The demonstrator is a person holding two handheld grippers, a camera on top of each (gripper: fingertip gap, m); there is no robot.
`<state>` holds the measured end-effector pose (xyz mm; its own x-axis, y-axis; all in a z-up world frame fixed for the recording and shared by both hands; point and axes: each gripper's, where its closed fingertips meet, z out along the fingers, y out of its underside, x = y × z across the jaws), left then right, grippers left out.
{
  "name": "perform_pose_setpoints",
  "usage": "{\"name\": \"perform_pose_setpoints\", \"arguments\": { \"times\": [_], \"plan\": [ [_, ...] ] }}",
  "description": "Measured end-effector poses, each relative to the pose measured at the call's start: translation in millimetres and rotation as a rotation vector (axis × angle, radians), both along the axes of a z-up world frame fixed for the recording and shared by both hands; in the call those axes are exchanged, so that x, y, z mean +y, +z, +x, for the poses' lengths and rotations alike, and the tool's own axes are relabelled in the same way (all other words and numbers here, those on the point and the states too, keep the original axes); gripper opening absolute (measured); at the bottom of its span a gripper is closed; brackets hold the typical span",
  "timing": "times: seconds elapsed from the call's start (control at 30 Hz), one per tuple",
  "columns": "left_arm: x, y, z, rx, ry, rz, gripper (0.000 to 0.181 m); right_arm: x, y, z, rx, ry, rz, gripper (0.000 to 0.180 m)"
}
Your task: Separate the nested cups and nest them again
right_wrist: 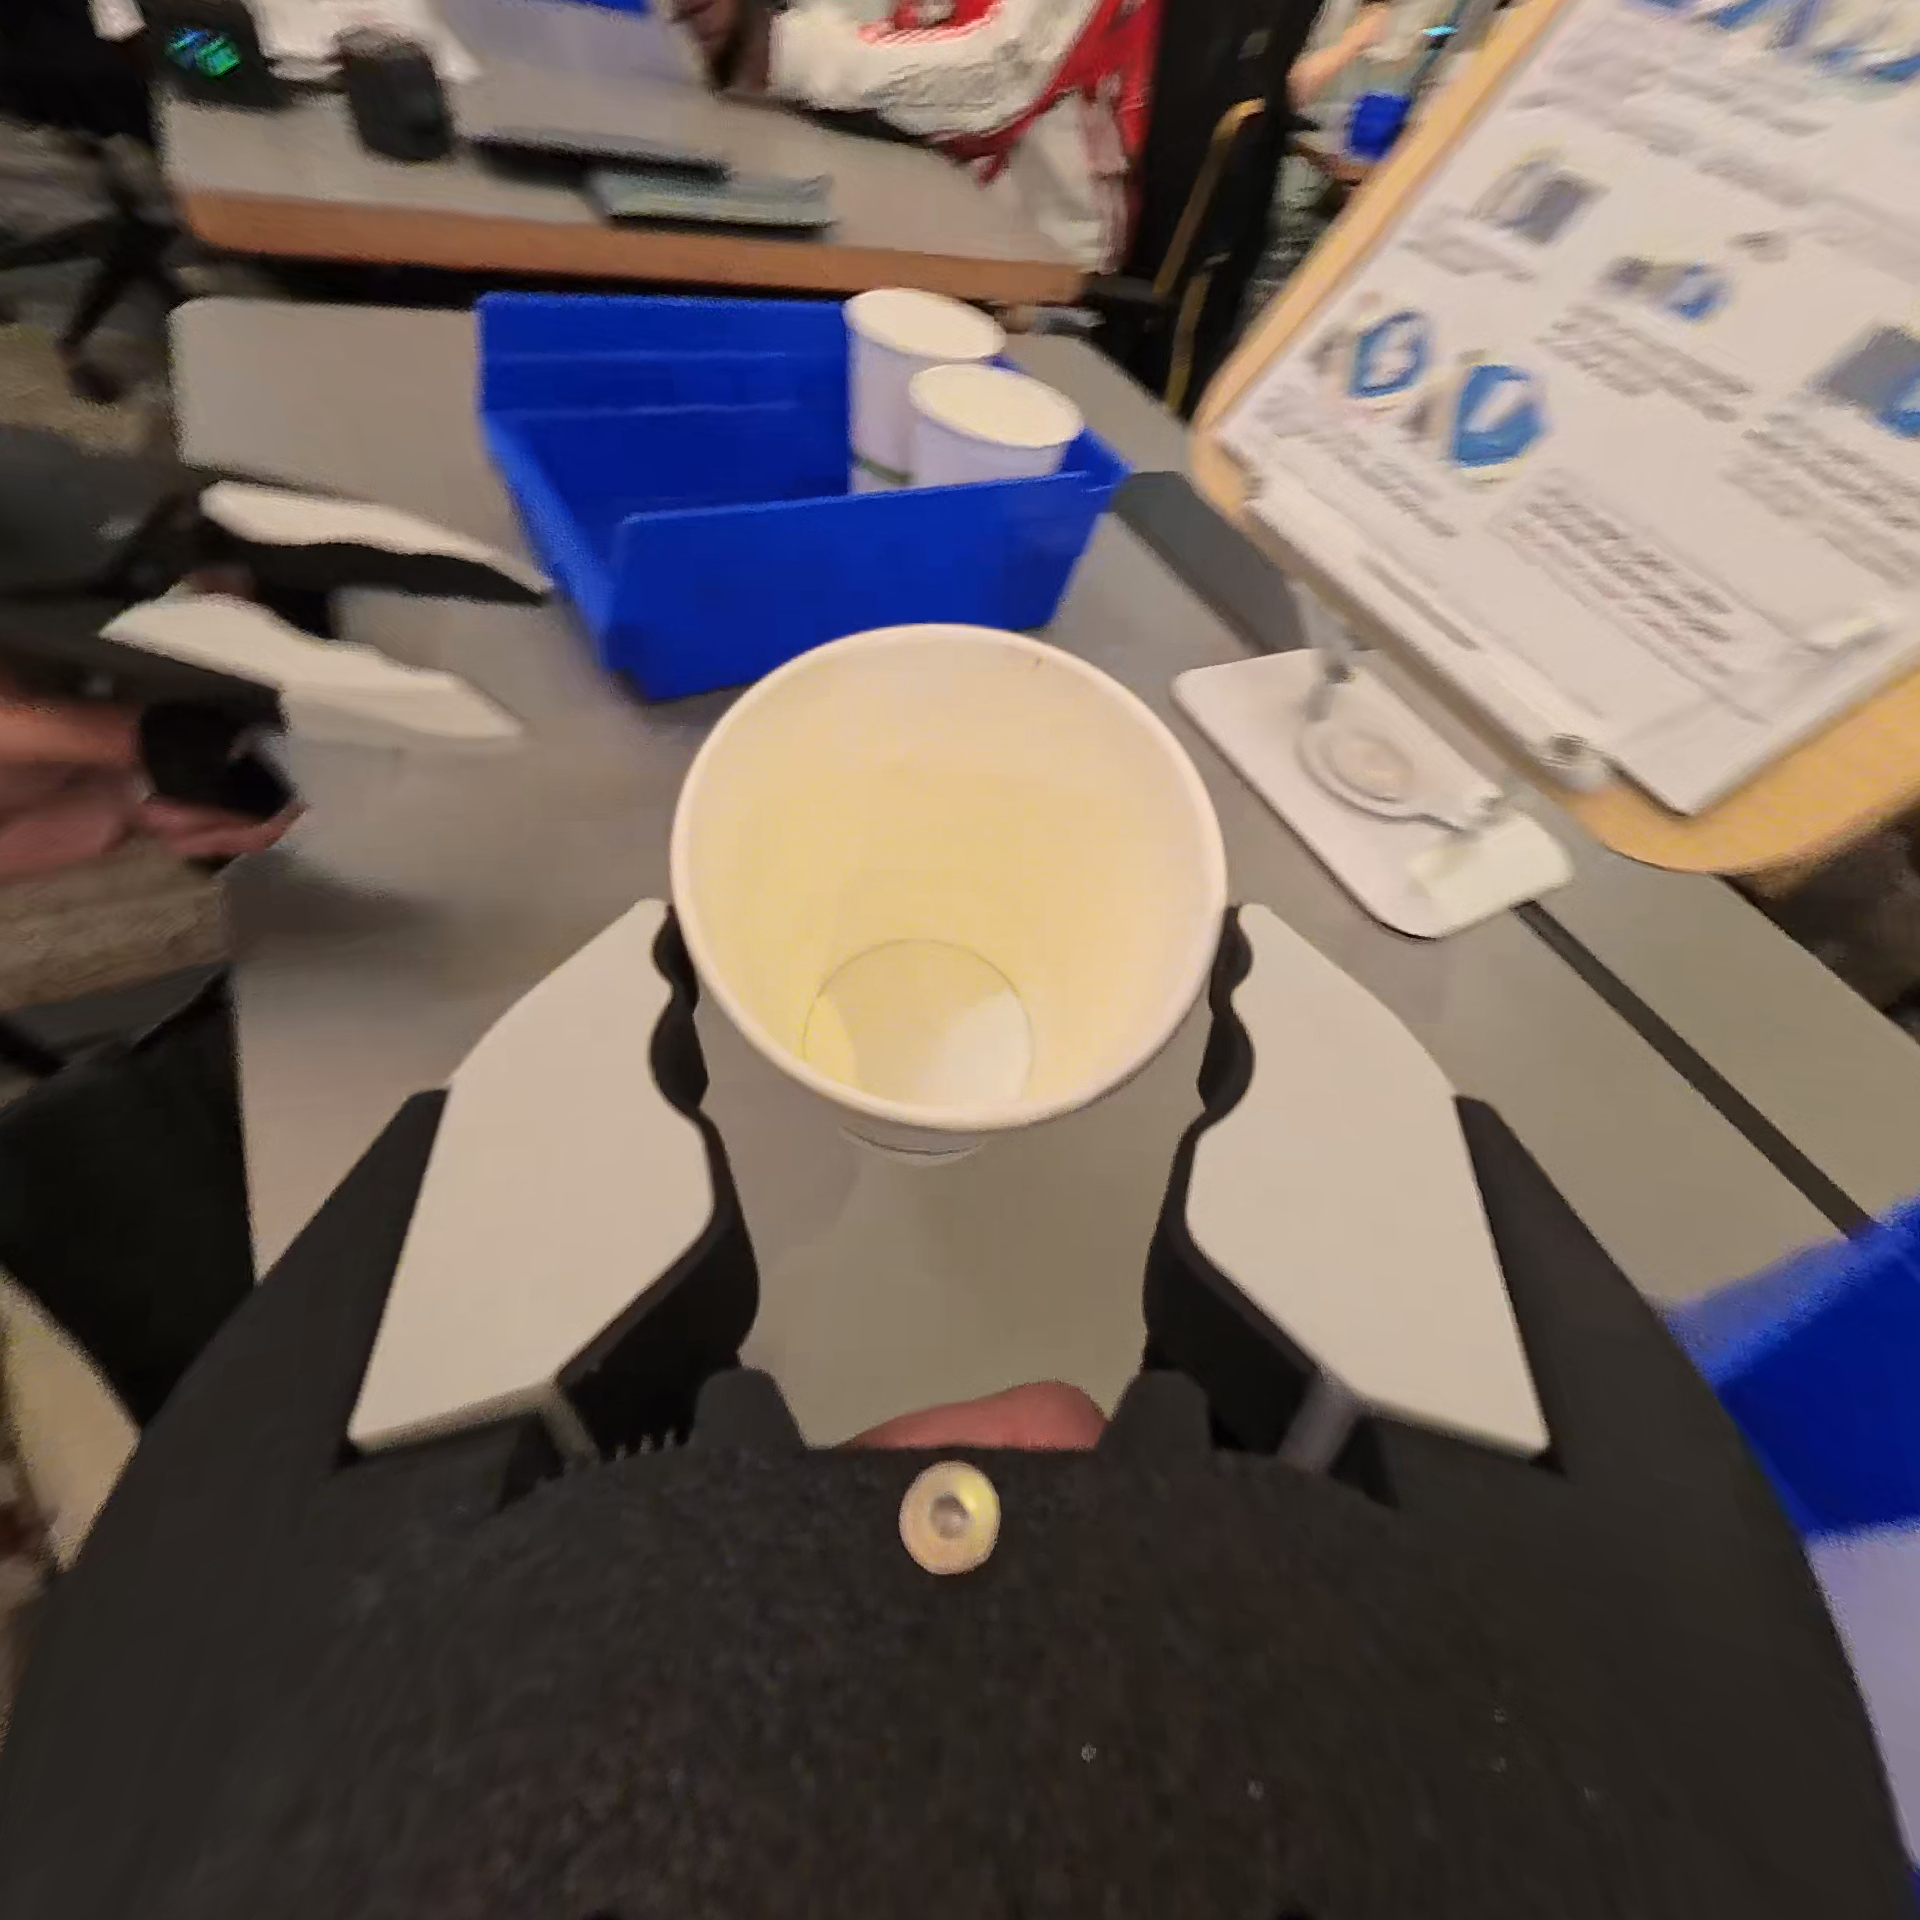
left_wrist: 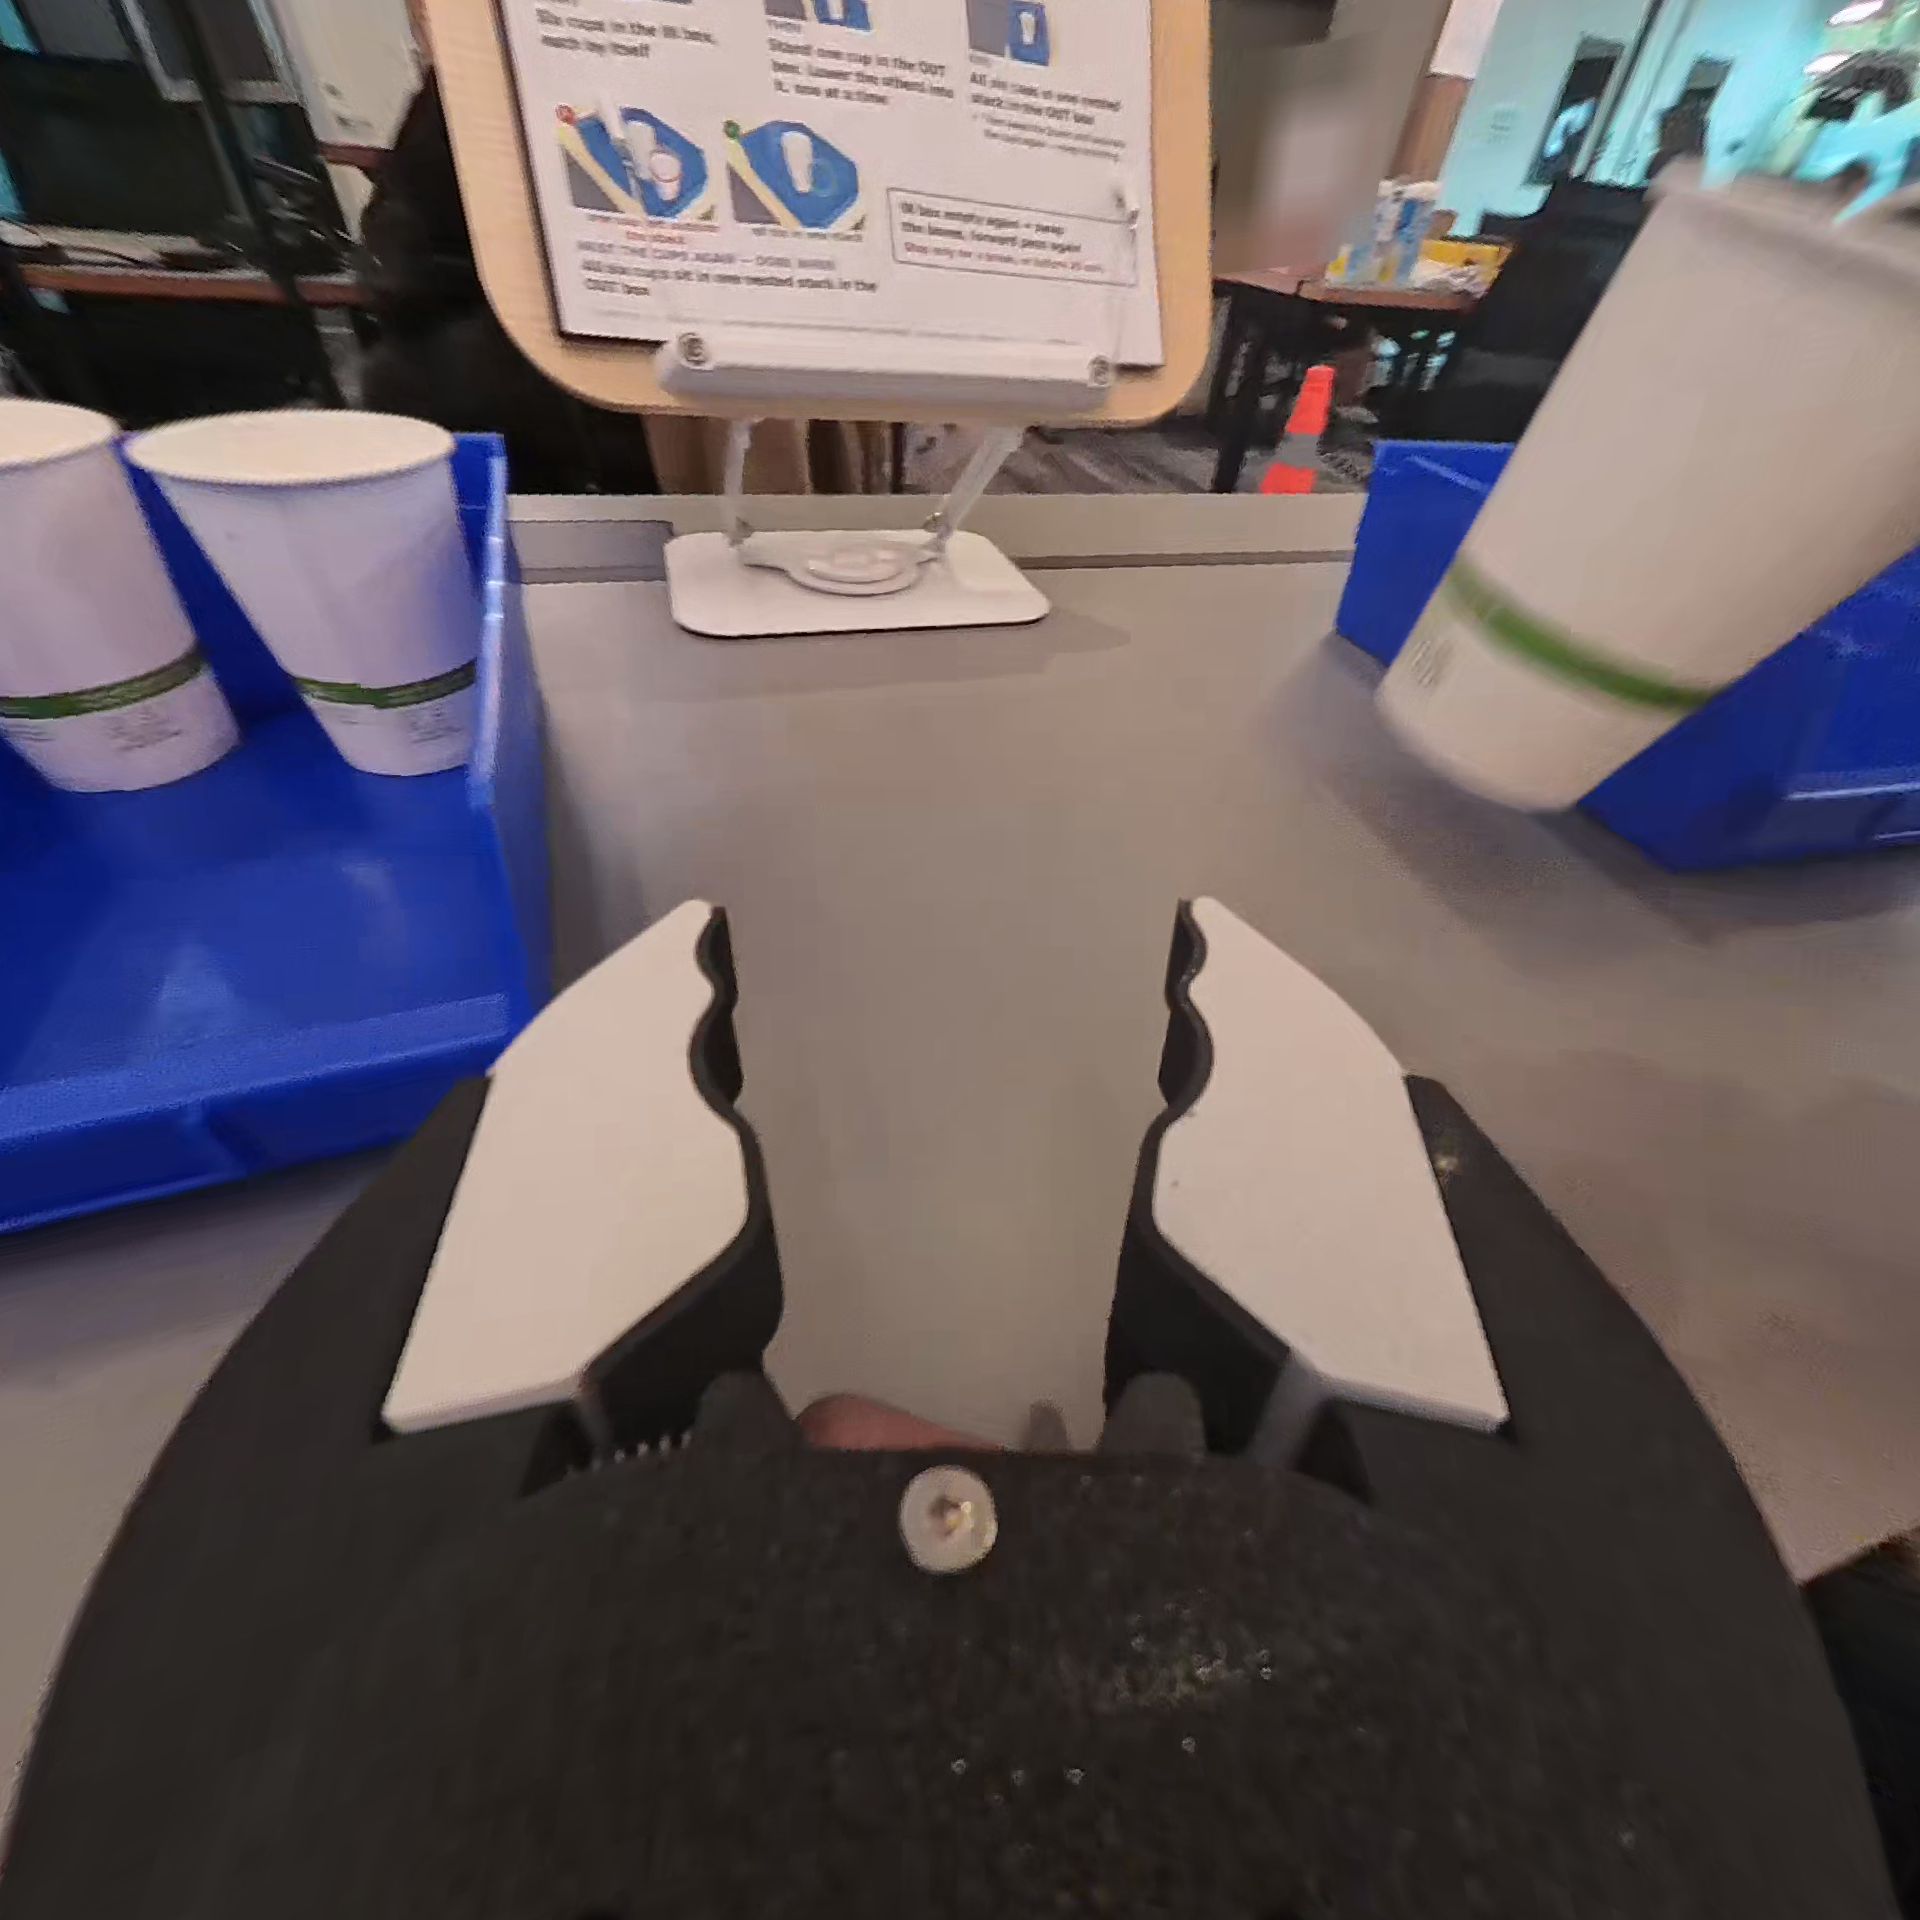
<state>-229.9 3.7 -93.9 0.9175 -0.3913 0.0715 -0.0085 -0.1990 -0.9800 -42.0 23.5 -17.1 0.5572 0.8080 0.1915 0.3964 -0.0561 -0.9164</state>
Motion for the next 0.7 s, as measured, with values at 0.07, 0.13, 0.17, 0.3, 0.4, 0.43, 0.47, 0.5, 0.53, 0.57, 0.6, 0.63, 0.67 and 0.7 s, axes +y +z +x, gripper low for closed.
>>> {"name": "perform_pose_setpoints", "arguments": {
  "times": [0.07, 0.13, 0.17, 0.3, 0.4, 0.43, 0.47, 0.5, 0.53, 0.57, 0.6, 0.63, 0.67, 0.7],
  "plan": [
    [-1, 1, -6, 0.015, 0.035, 0.019, 0.079, 19, 19, 33, 0.018, -0.129, -0.003, 0.094],
    [-2, 3, -2, -0.008, 0.014, 0.016, 0.084, 46, 42, 80, 0.012, -0.295, 0.027, 0.094],
    [-3, 5, -1, -0.012, 0.015, 0.023, 0.088, 60, 55, 108, 0.013, -0.401, 0.037, 0.094],
    [-6, -2, 2, 0.008, -0.005, 0.021, 0.087, 111, 84, 208, 0.038, -0.713, 0.020, 0.094],
    [-8, -5, 4, -0.021, -0.027, -0.008, 0.087, 142, 69, 252, 0.012, -0.814, -0.052, 0.094],
    [-8, -4, 5, -0.022, -0.033, -0.011, 0.087, 149, 60, 264, -0.013, -0.846, -0.074, 0.094],
    [-9, -4, 4, -0.019, -0.034, -0.007, 0.087, 154, 51, 273, -0.034, -0.870, -0.091, 0.095],
    [-8, -2, 3, -0.014, -0.030, 0.003, 0.087, 159, 42, 278, -0.038, -0.873, -0.108, 0.095],
    [-8, -1, 2, -0.011, -0.027, 0.011, 0.087, 163, 34, 280, -0.022, -0.867, -0.133, 0.095],
    [-8, -1, 1, -0.011, -0.026, 0.013, 0.086, 166, 22, 280, -0.011, -0.860, -0.172, 0.095],
    [-7, -1, 0, -0.018, -0.027, 0.008, 0.086, 167, 10, 279, -0.011, -0.849, -0.210, 0.095],
    [-6, -3, -1, -0.030, -0.030, -0.003, 0.086, 169, 0, 280, -0.017, -0.850, -0.234, 0.096],
    [-6, -4, -1, -0.045, -0.033, -0.014, 0.086, 170, -9, 281, -0.017, -0.848, -0.251, 0.096],
    [-6, -5, 0, -0.058, -0.037, -0.024, 0.086, 170, -17, 280, -0.018, -0.840, -0.273, 0.096]
  ]
}}
